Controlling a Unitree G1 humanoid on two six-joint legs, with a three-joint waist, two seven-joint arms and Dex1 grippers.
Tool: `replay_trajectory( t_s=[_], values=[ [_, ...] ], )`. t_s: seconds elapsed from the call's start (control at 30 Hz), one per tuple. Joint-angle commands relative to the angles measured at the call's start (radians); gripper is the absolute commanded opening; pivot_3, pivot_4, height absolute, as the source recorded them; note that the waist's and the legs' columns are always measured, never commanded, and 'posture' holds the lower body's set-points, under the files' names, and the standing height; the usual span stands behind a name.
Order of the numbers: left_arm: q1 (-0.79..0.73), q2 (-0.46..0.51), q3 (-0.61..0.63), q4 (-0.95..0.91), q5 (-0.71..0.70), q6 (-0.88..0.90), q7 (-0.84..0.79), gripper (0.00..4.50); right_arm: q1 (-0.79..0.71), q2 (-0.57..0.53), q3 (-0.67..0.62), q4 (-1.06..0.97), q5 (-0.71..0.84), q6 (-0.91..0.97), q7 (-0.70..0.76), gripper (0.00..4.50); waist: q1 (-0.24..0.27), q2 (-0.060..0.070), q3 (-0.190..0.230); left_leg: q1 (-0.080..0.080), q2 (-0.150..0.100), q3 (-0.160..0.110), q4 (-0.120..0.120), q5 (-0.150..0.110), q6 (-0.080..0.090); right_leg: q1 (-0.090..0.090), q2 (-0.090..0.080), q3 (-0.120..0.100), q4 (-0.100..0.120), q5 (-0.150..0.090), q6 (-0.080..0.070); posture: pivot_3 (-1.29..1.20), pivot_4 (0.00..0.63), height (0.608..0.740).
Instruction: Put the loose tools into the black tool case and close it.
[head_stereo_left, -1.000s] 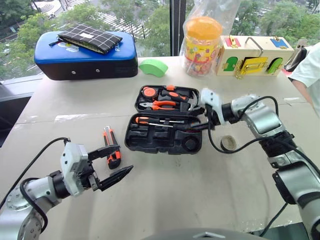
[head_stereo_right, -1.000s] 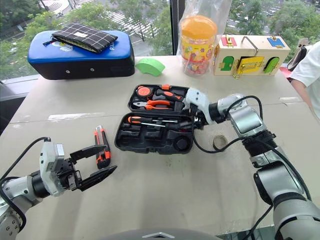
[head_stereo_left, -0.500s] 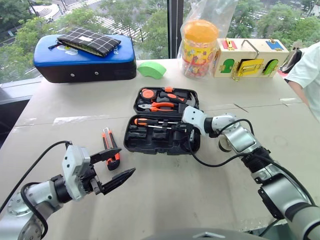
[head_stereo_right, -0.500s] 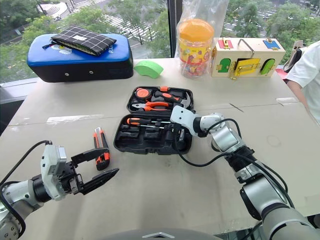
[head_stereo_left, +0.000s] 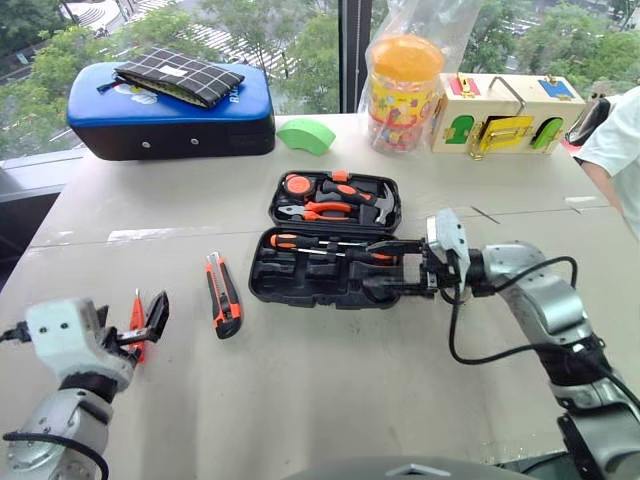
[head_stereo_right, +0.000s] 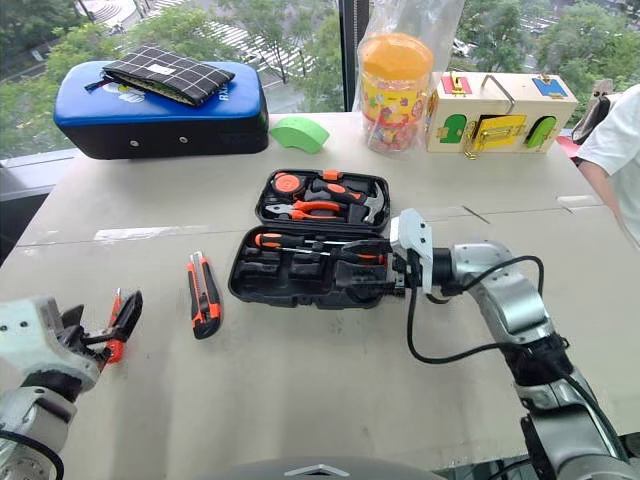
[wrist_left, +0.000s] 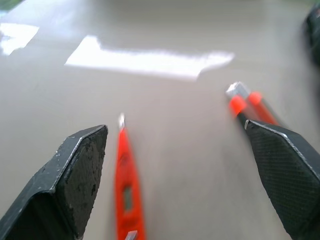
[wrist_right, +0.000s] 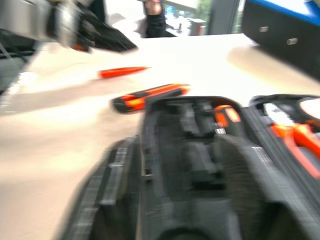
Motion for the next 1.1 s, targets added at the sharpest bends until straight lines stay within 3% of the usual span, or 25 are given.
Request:
replay_trajectory(
  t_s=[0.03, 0.2, 0.27, 0.33, 0.53, 0.63, 0.8, 0.93, 1.1],
  values=[
    [-0.032, 0.013, -0.001, 0.002, 0.039, 0.032, 0.052, 4.50, 0.011, -0.032, -0.043, -0.099, 0.060, 0.011, 0.018, 4.33, 0.003, 0.000, 0.000, 0.000, 0.000, 0.000, 0.000, 0.000, 0.000, 0.000, 0.000, 0.000, 0.000, 0.000, 0.000, 0.00, 0.150, 0.740],
    [-0.070, 0.060, -0.038, 0.123, 0.081, 0.074, 0.028, 4.50, 0.048, -0.079, -0.057, -0.138, 0.071, 0.010, 0.010, 4.48, 0.003, -0.001, 0.000, 0.000, 0.000, 0.000, 0.000, 0.000, 0.000, 0.000, 0.000, 0.000, 0.000, 0.000, 0.000, 0.00, 0.150, 0.740],
    [-0.080, 0.060, -0.042, 0.167, 0.057, 0.102, 0.003, 3.99, 0.061, -0.090, -0.063, -0.143, 0.072, 0.007, -0.002, 4.50, 0.001, -0.001, 0.000, -0.001, 0.000, 0.000, 0.000, 0.000, 0.000, -0.001, 0.000, 0.000, -0.001, 0.000, 0.000, 0.00, 0.150, 0.740],
    [-0.086, 0.061, -0.056, 0.200, 0.055, 0.106, -0.021, 3.33, 0.076, -0.100, -0.071, -0.147, 0.064, -0.002, -0.012, 4.50, 0.002, -0.001, 0.000, -0.001, 0.000, 0.000, 0.000, 0.000, 0.000, -0.001, 0.000, 0.000, -0.001, 0.000, 0.000, 0.00, 0.150, 0.740],
    [-0.124, 0.044, -0.030, 0.226, 0.051, 0.026, -0.062, 0.49, 0.114, -0.115, -0.090, -0.166, 0.060, -0.017, -0.039, 4.50, 0.007, 0.001, 0.002, -0.001, 0.000, 0.000, 0.000, 0.000, 0.000, -0.001, -0.002, 0.000, -0.001, 0.000, 0.000, 0.00, 0.150, 0.740],
    [-0.234, 0.035, 0.038, 0.200, -0.069, -0.049, -0.122, 0.40, 0.150, -0.130, -0.114, -0.200, 0.068, -0.021, -0.060, 4.50, 0.017, -0.002, 0.003, -0.003, 0.000, 0.000, 0.000, 0.000, 0.000, -0.001, -0.002, -0.001, -0.001, 0.000, 0.000, 0.00, 0.150, 0.740],
    [-0.368, 0.267, -0.117, 0.253, -0.147, 0.000, -0.447, 0.40, 0.257, -0.174, -0.208, -0.295, 0.076, -0.050, -0.095, 4.50, 0.029, -0.005, 0.002, -0.007, 0.000, -0.004, 0.003, 0.000, -0.001, -0.003, -0.002, -0.006, -0.002, 0.000, -0.001, 0.00, 0.150, 0.740],
    [-0.537, 0.512, -0.441, 0.449, 0.083, -0.243, -0.826, 0.40, 0.350, -0.234, -0.321, -0.384, 0.124, -0.010, -0.126, 4.50, 0.027, 0.003, 0.006, -0.007, -0.001, -0.003, 0.002, 0.000, -0.001, -0.003, -0.002, -0.004, -0.003, 0.000, -0.001, 0.00, 0.150, 0.740],
    [-0.993, 0.485, -0.771, 0.978, 0.367, -0.634, -1.136, 0.40, 0.455, -0.274, -0.431, -0.466, 0.151, 0.020, -0.182, 4.50, 0.029, -0.002, 0.004, -0.007, 0.000, -0.003, 0.001, 0.000, 0.000, -0.004, -0.002, -0.006, -0.003, 0.000, -0.001, 0.00, 0.150, 0.740]
  ],
)
